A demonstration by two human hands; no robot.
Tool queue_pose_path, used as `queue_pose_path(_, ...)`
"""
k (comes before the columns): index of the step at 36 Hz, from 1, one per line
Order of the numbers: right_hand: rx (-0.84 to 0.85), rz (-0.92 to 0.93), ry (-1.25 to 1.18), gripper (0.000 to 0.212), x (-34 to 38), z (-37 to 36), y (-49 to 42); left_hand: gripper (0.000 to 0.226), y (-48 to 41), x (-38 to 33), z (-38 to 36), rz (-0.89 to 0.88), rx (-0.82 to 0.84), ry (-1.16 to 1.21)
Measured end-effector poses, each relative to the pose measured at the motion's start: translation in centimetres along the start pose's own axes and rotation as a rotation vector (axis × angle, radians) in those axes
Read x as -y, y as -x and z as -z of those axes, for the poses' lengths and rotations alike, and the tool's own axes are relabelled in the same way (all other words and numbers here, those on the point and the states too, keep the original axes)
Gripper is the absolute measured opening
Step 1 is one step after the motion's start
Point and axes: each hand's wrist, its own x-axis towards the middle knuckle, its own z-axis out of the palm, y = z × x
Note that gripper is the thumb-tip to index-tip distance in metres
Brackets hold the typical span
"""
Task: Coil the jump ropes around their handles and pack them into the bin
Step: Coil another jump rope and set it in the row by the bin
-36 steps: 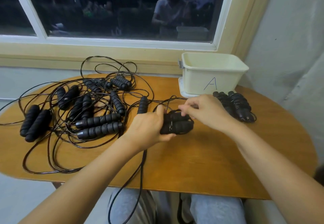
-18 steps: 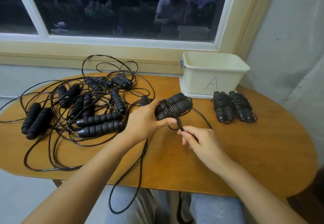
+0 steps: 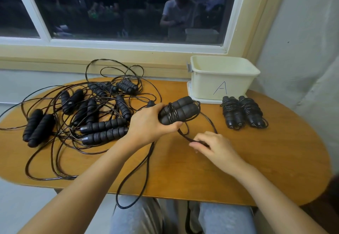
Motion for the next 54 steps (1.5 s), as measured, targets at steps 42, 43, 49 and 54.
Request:
queue_pose_path(42, -0.083, -0.12, -0.207, 0.028, 3.1, 1.1, -1.3, 0.079, 0.2, 0.7, -1.0, -0.175, -0.069, -0.432)
queue_pose_path(43, -0.069, -0.13, -0.262, 0.026, 3.0, 1.0, -1.3, 0.085, 0.2, 0.7, -0.8, -0.165, -0.051, -0.406)
queue_pose_path(49, -0.029, -0.296, -0.593, 0.012, 2.7, 0.6, -1.2, 0.114, 0.3, -0.1, 0.0, -0.127, 0.022, -0.299)
queue_pose_path(54, -0.111, -0.375, -0.718, 0.009, 2.8, -0.5, -1.7, 0.094, 0.8, -0.9, 0.0, -0.101, 0.018, -0.14)
